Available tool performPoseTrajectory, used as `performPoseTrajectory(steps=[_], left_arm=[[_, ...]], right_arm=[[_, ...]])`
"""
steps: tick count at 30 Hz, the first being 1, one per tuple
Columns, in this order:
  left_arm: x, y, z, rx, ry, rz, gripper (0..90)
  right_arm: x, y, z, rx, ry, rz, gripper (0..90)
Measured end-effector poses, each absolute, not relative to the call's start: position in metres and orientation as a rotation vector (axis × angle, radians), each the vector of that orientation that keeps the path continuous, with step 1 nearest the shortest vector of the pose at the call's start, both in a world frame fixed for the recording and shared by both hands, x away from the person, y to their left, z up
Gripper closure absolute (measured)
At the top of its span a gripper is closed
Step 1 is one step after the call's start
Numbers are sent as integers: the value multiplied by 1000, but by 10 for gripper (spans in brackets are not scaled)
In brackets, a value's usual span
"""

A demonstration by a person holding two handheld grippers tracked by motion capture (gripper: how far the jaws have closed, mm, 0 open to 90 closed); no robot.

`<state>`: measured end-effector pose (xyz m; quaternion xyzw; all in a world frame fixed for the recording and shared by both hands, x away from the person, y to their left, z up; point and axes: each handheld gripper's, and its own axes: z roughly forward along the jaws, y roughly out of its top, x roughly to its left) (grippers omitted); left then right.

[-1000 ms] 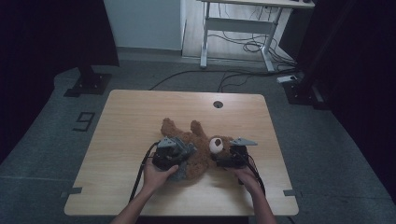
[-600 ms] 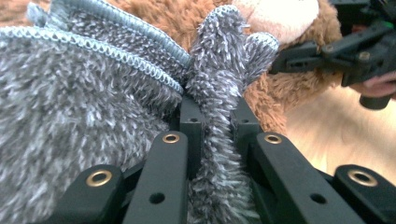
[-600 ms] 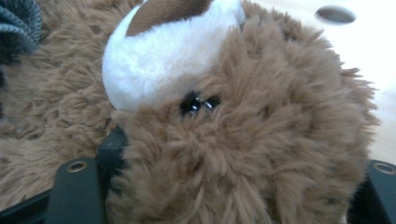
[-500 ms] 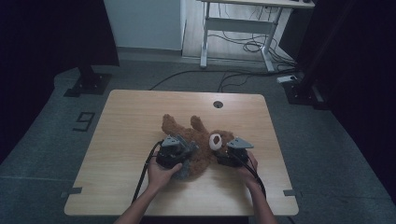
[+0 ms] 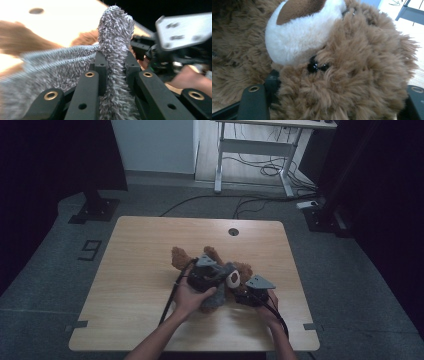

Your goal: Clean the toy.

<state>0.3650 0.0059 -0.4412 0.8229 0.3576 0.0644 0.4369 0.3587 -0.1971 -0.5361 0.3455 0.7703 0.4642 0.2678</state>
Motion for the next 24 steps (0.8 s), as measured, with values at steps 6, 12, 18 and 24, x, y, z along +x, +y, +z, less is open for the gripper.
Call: performPoseTrajectory(steps=[6,12,18,24], left_arm=[[373,2,-467,1999,941,163,773],[372,40,-477,1952,974,144,789],[367,74,-473,1898,993,176,790],[363,106,-473,1872,1049,253,789]], right_arm=[[358,-205,-541,975,2070,1288,280],[353,-200,-539,923,2081,1271,281],[353,-202,-540,943,2082,1284,280],[353,-202,-540,949,2077,1297,279]])
